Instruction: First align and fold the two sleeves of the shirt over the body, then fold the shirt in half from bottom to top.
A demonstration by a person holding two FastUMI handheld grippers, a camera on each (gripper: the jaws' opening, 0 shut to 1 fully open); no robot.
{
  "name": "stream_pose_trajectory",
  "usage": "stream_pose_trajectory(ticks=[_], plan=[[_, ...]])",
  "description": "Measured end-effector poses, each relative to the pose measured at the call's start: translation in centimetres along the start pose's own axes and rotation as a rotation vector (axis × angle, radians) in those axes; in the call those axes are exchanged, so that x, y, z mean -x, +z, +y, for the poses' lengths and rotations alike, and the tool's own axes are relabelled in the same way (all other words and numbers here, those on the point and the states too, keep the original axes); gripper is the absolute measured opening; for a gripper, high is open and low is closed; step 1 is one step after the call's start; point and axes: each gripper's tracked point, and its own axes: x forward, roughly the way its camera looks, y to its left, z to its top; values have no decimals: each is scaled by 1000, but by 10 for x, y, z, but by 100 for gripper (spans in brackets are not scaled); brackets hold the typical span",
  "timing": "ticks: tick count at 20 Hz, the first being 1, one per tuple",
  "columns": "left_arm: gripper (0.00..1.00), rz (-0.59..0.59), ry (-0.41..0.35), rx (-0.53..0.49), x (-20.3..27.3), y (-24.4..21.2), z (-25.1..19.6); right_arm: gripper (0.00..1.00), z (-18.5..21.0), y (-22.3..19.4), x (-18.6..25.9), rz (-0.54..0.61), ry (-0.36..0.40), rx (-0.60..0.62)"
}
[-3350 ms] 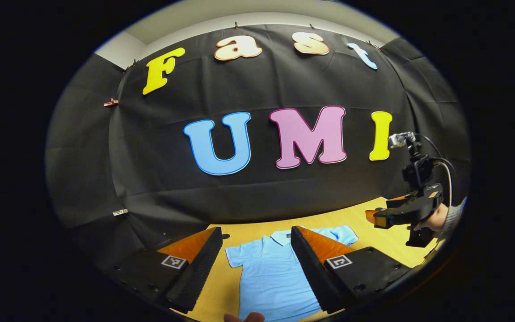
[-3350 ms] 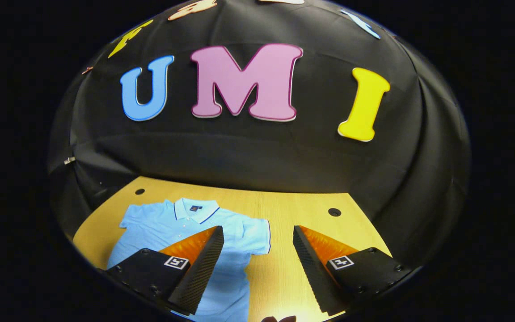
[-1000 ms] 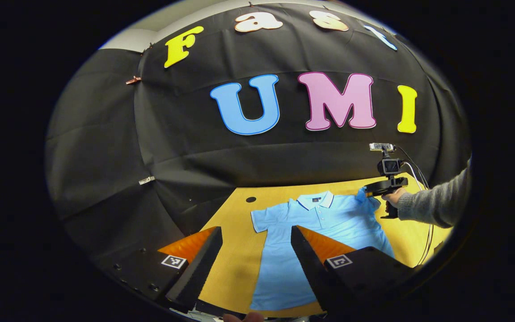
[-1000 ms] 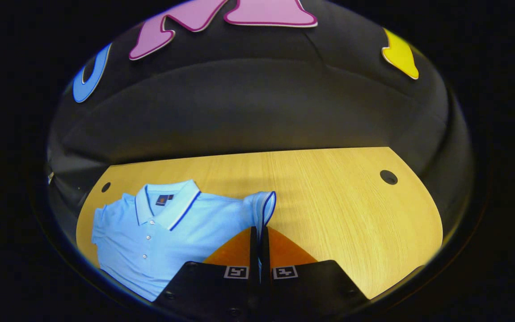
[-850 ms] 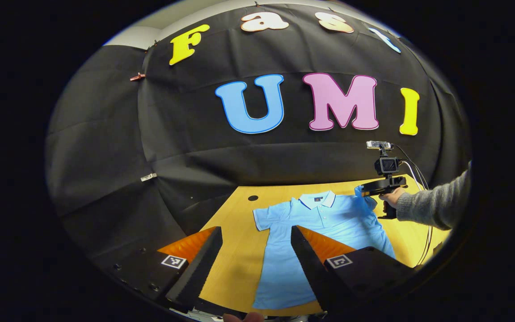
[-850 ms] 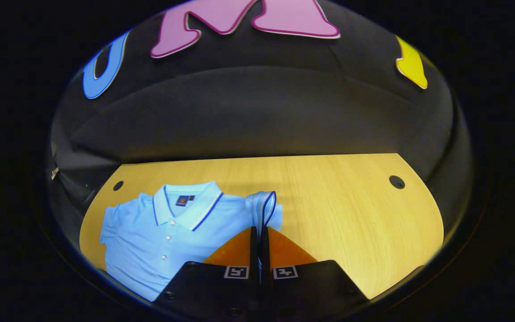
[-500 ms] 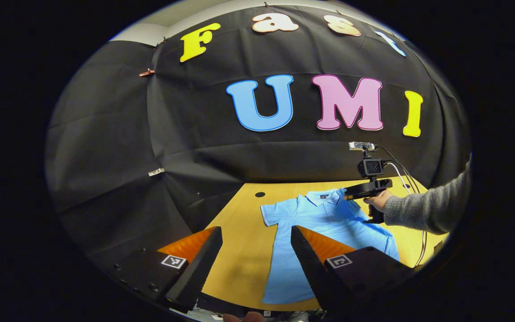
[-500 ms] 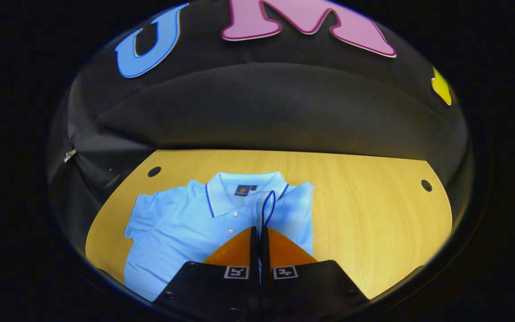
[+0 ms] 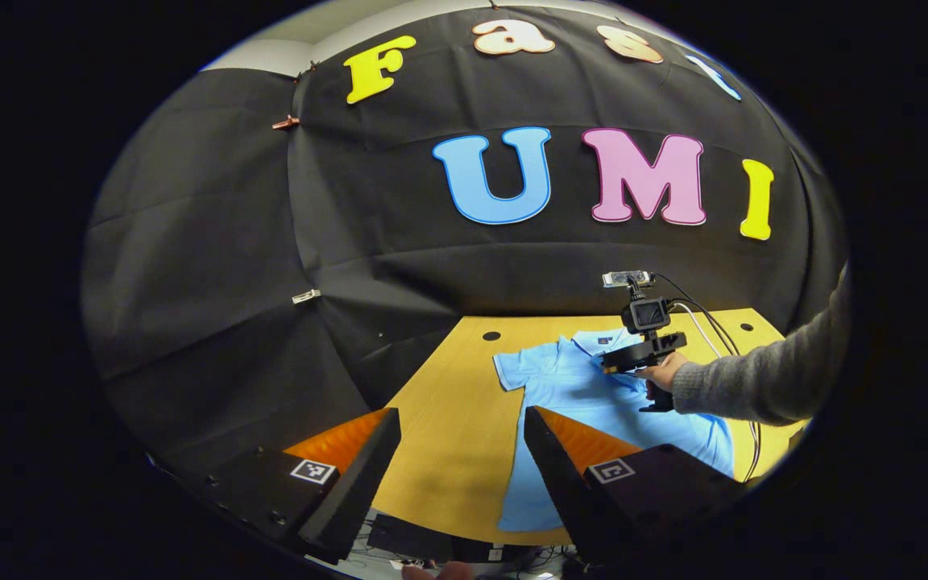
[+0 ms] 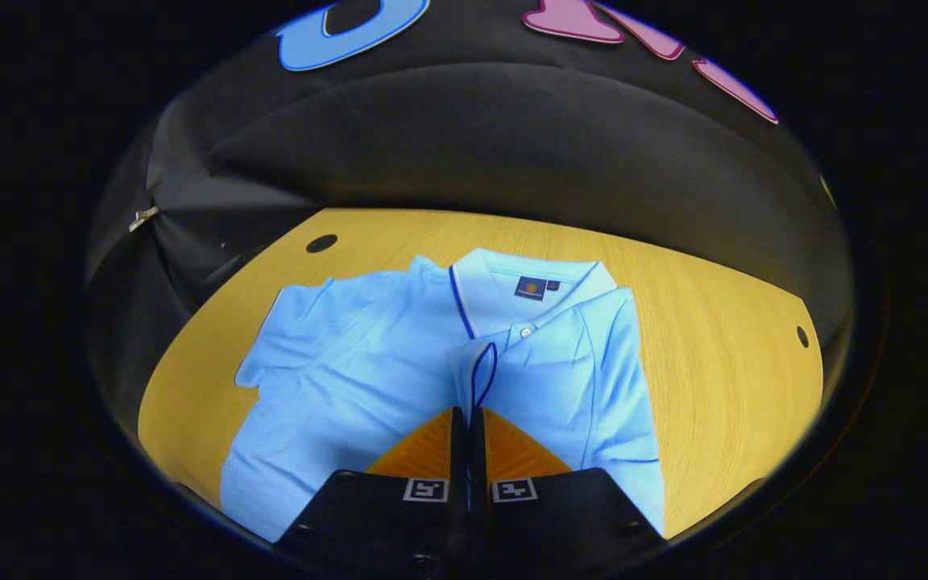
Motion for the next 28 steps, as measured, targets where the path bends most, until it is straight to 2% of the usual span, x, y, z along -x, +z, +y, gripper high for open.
stream_pose_trajectory(ticks=[4, 7, 10, 12, 13, 14, 15, 17, 18, 19, 21, 24, 28], plan=[[98, 4, 3, 7, 2, -3, 2, 5, 1, -5, -3, 8, -5, 8], [98, 3, 2, 10, 1, -3, 1, 15, 4, -8, -3, 12, 4, 3], [98, 3, 5, 13, -2, -2, 1, 15, 7, -8, -2, 11, 14, -3], [98, 6, 5, 15, -2, -3, 1, 23, 10, -7, -2, 11, 25, -19], [98, 6, 5, 15, -3, -5, 0, 36, 12, -8, -1, 11, 32, -27], [98, 7, 5, 15, -4, -4, 0, 36, 15, -8, -1, 9, 40, -31], [98, 5, 5, 15, -4, -4, 0, 52, 17, -8, -1, 6, 43, -28], [98, 5, 5, 15, -6, -3, 0, 58, 24, -6, 1, -7, 64, -27], [98, 5, 4, 16, -7, -3, 1, 65, 28, -4, 3, -21, 78, -29], [98, 7, 6, 14, -10, -4, 1, 87, 29, -2, 4, -36, 82, -24], [98, 8, 7, 11, -12, -3, 1, 96, 29, 8, 12, -92, 77, -12], [98, 9, 3, 3, -18, -3, 1, 95, 29, 40, 38, -230, 77, 4], [98, 5, -28, -5, -35, 1, -9, 95, 26, 84, 111, -421, 83, 24]])
